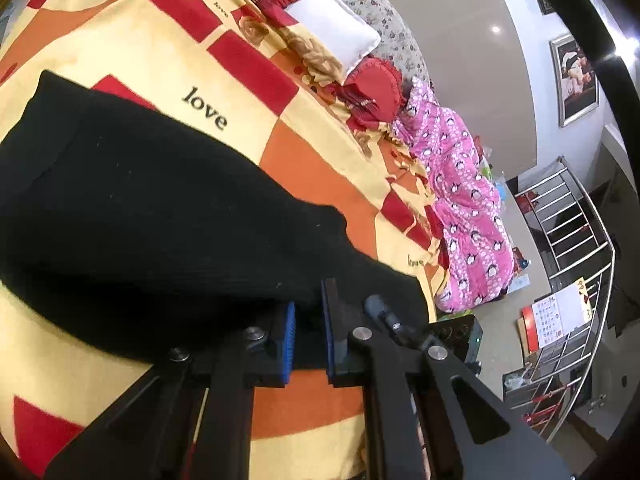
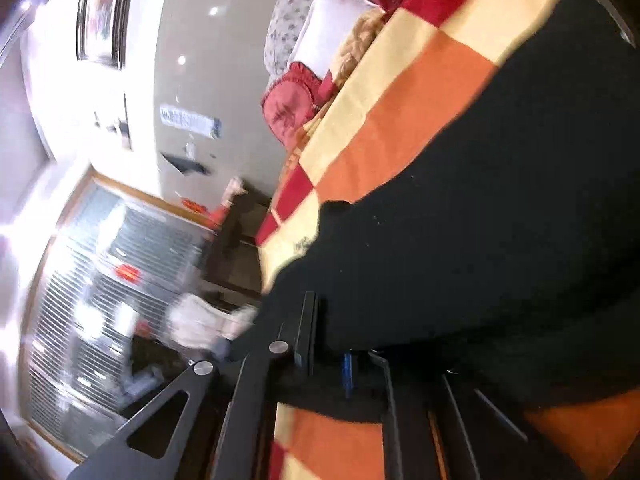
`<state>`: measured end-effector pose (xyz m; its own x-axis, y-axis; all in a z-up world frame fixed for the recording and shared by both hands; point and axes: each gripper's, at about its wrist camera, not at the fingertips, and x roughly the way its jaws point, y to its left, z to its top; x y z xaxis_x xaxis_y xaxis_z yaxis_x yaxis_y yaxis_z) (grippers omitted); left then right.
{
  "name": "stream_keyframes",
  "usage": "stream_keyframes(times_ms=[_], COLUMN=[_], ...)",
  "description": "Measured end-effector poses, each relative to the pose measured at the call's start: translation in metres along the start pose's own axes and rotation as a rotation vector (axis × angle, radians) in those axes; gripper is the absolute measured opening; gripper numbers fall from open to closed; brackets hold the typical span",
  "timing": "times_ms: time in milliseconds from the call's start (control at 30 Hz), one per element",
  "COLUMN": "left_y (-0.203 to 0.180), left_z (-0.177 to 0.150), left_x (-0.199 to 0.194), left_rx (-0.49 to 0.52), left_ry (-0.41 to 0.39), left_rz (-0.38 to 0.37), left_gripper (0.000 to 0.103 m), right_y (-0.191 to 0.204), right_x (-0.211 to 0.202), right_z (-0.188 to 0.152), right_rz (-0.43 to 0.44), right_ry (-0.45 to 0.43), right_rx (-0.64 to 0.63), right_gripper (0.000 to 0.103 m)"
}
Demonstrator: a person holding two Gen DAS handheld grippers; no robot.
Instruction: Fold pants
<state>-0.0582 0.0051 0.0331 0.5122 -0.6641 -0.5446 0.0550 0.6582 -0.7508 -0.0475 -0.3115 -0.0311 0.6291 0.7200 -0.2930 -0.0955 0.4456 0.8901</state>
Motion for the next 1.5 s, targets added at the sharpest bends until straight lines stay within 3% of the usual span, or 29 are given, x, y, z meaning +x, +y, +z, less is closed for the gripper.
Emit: stream_keyframes(times_ms=[200, 333, 400, 467, 533, 667, 767, 933, 1000, 1067, 1100, 1167, 1367, 1500], left_y=[0.001, 0.015, 0.014, 0.005, -0.007, -0.024, -0.027, -0.021, -0.020, -0.019, -0.021, -0.026, -0.017, -0.005], left_z=[-0.028, -0.030, -0.031, -0.032, -0.031, -0.025, -0.017, -0.013, -0.013, -0.012, -0.012, -0.013, -0.008, -0.007], left_x=[-0.011, 0.009, 0.010, 0.000, -0.014, -0.038, -0.034, -0.013, -0.003, 0.003, 0.004, 0.000, -0.013, -0.018], left_rx=[0.111, 0.106, 0.126, 0.176, 0.233, 0.288, 0.294, 0.267, 0.253, 0.238, 0.239, 0.262, 0.249, 0.196], left_ry=[0.028, 0.074, 0.073, 0.043, -0.019, -0.139, -0.167, -0.108, -0.087, -0.057, -0.051, -0.074, -0.111, -0.107], left_rz=[0.089, 0.149, 0.174, 0.194, 0.214, 0.220, 0.234, 0.254, 0.261, 0.252, 0.244, 0.241, 0.267, 0.271], left_gripper=[0.009, 0.009, 0.009, 0.015, 0.024, 0.056, 0.058, 0.058, 0.058, 0.058, 0.058, 0.058, 0.058, 0.058], right_y=[0.047, 0.033, 0.027, 0.028, 0.026, 0.005, -0.022, -0.033, -0.037, -0.041, -0.043, -0.038, -0.024, -0.041], right_x=[-0.020, -0.002, -0.008, -0.030, -0.065, -0.126, -0.149, -0.147, -0.143, -0.142, -0.141, -0.156, -0.190, -0.194], right_z=[-0.020, -0.026, -0.025, -0.018, -0.007, 0.020, 0.043, 0.062, 0.071, 0.077, 0.079, 0.077, 0.047, 0.046], right_rz=[-0.103, -0.280, -0.248, -0.241, -0.301, -0.467, -0.552, -0.518, -0.529, -0.536, -0.520, -0.492, -0.651, -0.576], right_ry=[0.046, 0.113, 0.113, 0.088, 0.002, -0.167, -0.217, -0.221, -0.238, -0.240, -0.242, -0.264, -0.307, -0.330], right_rx=[-0.222, -0.227, -0.188, -0.182, -0.188, -0.163, -0.125, -0.143, -0.157, -0.149, -0.135, -0.136, -0.194, -0.100], right_gripper=[0.009, 0.017, 0.029, 0.059, 0.067, 0.067, 0.065, 0.063, 0.052, 0.009, 0.007, 0.006, 0.009, 0.020])
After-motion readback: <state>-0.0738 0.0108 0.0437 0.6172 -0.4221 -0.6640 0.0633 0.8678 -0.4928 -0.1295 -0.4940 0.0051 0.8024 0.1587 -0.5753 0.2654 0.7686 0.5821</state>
